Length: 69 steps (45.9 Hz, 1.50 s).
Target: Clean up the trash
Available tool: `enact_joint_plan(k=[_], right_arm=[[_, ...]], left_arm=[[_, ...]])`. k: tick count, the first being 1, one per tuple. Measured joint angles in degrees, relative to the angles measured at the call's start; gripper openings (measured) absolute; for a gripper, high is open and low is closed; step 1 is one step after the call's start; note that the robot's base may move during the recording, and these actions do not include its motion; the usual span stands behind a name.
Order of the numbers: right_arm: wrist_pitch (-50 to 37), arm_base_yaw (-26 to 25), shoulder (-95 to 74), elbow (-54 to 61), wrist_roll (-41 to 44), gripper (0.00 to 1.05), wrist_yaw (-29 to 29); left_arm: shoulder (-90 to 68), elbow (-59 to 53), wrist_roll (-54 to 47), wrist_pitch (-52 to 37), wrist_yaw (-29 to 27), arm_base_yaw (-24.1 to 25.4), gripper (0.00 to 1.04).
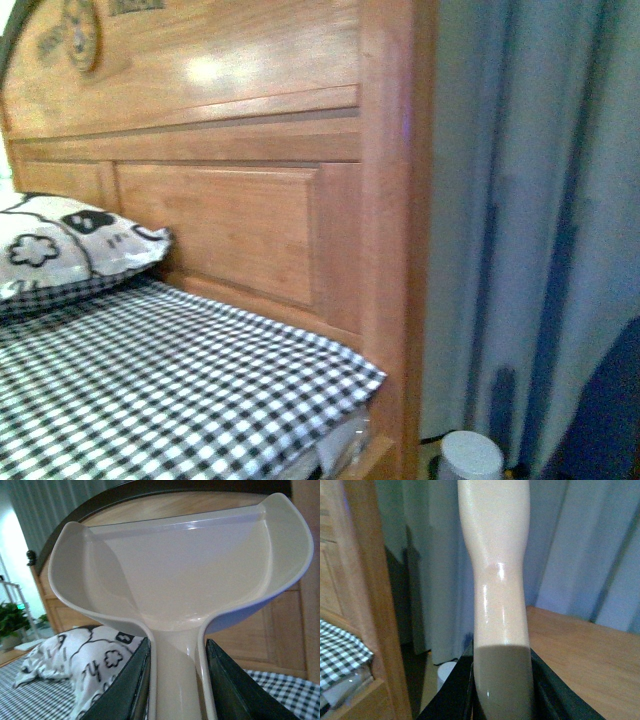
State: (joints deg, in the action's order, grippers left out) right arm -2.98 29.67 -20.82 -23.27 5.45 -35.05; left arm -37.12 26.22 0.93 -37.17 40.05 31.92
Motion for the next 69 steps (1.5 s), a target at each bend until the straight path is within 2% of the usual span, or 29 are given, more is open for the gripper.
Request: enact_joint_plan(k=[51,56,60,69], right_arm=[[0.04,0.09,-0.15,0.0,0.02,0.2,0.24],[0.02,0.04,0.0,0.0,0.0,0.2,0.07],[0.02,0.04,0.02,0.0,0.02,0.2,0.09],[0.02,0.04,0.02,0.0,0.02,0.2,0.15]], left_arm=[[0.02,-0.13,0.02,0.07,-0.35,0.13,0.29],[-0.94,4.79,-2.89,16.52,4.85,0.02,0.29],[-4.26,7.85,-6.58,26.1,5.42,-0.68,0.29],[-16.15,10.4,-16.24,30.12,6.1,-1.77,0.29]])
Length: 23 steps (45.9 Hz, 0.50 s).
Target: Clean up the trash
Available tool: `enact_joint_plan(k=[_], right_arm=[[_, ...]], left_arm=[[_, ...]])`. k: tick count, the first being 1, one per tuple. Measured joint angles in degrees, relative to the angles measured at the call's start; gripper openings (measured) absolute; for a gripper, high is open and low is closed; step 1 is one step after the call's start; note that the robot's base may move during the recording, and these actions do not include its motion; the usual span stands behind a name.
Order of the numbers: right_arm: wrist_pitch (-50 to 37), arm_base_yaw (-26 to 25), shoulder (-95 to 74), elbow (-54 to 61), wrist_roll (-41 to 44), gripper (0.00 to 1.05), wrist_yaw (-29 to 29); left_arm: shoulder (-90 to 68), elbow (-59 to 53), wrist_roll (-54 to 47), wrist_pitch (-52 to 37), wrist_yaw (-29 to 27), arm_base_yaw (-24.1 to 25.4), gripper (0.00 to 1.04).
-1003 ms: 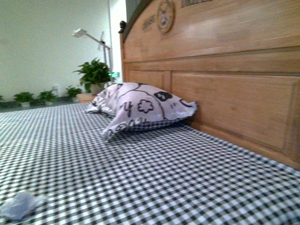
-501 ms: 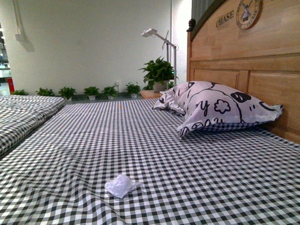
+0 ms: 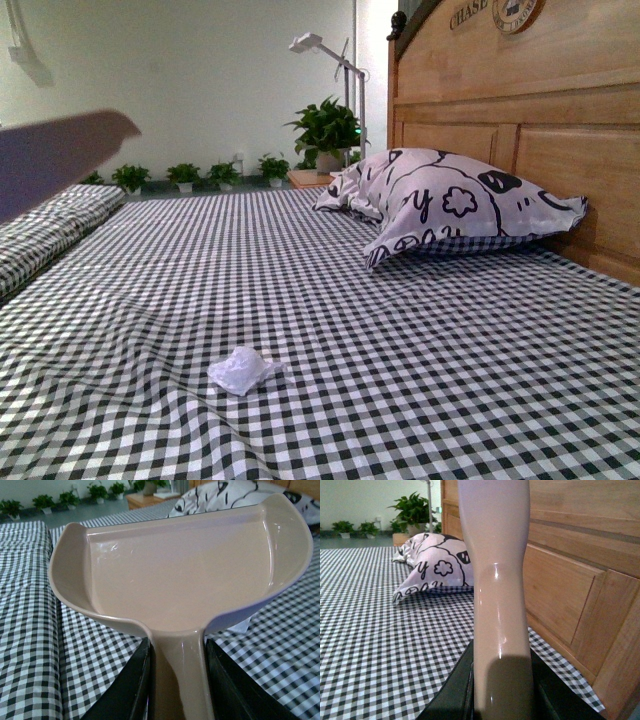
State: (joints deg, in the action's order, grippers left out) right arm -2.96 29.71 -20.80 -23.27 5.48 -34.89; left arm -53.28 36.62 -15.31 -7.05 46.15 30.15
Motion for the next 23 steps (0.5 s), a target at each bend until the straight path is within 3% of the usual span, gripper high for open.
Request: enact_joint_plan(k=[15,23], right_arm=[[0.0,0.0,0.0,0.0,0.0,0.2,-0.04],[0.0,0.0,0.0,0.0,0.0,0.2,-0.04]], left_arm=[[-17.73,6.05,-28.28,4.13,0.61,-4.83,0.29],[-21.92,6.91,-41.13,7.65,4.35,-7.32,0.29]])
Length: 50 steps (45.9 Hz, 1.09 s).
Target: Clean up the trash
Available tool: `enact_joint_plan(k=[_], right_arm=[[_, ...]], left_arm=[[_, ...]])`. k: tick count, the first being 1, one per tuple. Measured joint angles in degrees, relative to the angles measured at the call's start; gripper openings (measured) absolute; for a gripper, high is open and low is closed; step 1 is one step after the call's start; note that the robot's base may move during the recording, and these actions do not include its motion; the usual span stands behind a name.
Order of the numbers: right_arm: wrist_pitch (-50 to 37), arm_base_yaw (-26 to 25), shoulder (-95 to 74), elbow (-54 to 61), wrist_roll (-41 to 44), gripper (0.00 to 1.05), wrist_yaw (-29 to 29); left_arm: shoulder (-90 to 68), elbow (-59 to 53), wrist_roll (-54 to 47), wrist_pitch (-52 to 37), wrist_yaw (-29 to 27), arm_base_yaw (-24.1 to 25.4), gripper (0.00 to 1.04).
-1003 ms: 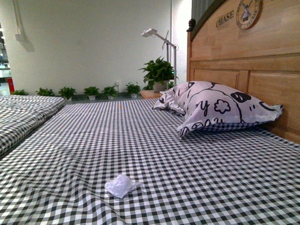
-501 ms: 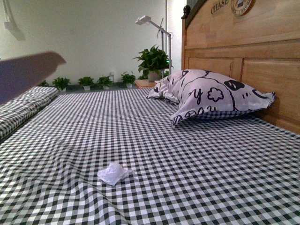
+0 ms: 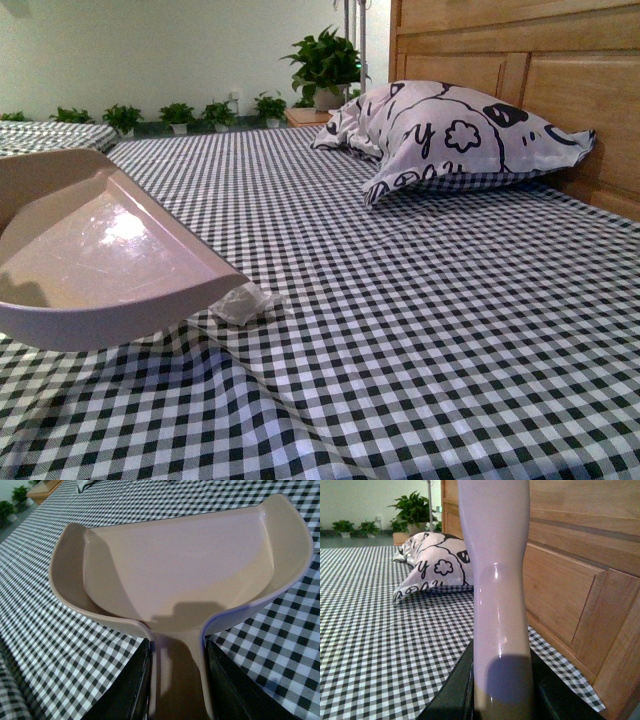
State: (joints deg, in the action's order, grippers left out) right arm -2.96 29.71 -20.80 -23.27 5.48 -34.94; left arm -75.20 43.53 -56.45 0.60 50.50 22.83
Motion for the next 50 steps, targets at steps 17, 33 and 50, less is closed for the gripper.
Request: enact_joint_plan(k=[17,33,50], right_arm=[[0.0,0.0,0.0,0.0,0.0,0.2,0.0],[0.02,0.0,0.0,0.0,-0.02,0.2,0.0],[0.02,0.0,0.0,0.0,0.0,0.2,0.0]], left_arm=[[-1.75,0.87,-8.09,9.55,4.55,3.76,0.29],[-3.96,1.16,-9.11,8.04,6.03,5.68,0.29],[-9.33,1.16,-8.26,3.72,5.31,3.96,0.29]])
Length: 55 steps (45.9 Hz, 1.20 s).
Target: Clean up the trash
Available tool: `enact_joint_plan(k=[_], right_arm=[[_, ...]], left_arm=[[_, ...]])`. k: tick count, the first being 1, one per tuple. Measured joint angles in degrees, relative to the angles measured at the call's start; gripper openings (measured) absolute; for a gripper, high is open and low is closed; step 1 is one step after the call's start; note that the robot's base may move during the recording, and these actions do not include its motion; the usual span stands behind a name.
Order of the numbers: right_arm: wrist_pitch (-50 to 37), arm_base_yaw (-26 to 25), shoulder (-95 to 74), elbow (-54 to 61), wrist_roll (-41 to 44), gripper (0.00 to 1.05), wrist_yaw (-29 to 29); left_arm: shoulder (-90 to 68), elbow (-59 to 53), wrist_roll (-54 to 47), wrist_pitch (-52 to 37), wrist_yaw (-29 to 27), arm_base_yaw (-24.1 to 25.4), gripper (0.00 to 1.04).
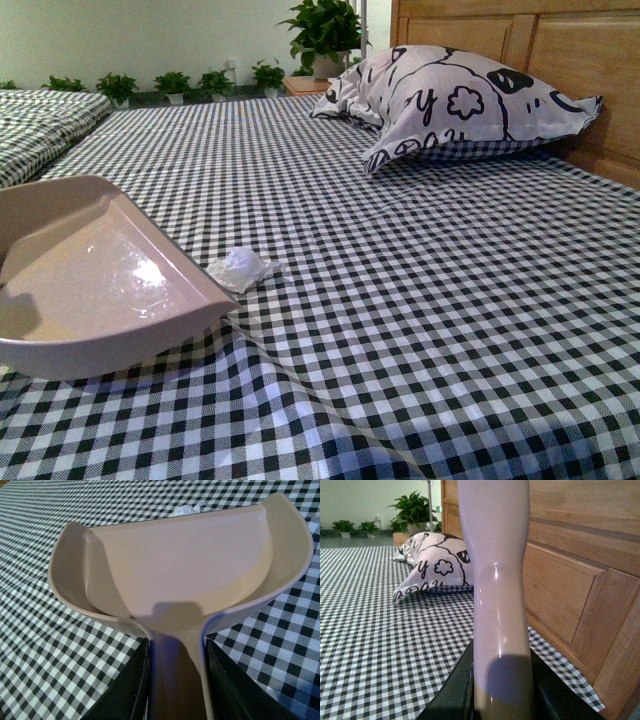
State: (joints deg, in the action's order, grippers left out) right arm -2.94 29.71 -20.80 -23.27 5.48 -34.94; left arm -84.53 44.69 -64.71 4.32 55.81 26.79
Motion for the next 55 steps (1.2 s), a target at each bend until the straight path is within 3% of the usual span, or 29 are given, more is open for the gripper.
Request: enact_joint_plan(k=[31,47,55], right_arm=[[0.0,0.0,0.0,0.0,0.0,0.2,0.0],[-0.02,0.0,0.0,0.0,0.0,0.2,0.0],[-0.02,0.0,0.0,0.0,0.0,0.2,0.0]], left_arm=[[-8.15,0.52,-0.44,-2.47,-2.4,-0.59,0.29],[-9.77,5.97,-3.04,9.4,-4.7,-0.87,0.29],[-9.99,6.36,-3.43,9.88,-4.85,-0.87,0.29]])
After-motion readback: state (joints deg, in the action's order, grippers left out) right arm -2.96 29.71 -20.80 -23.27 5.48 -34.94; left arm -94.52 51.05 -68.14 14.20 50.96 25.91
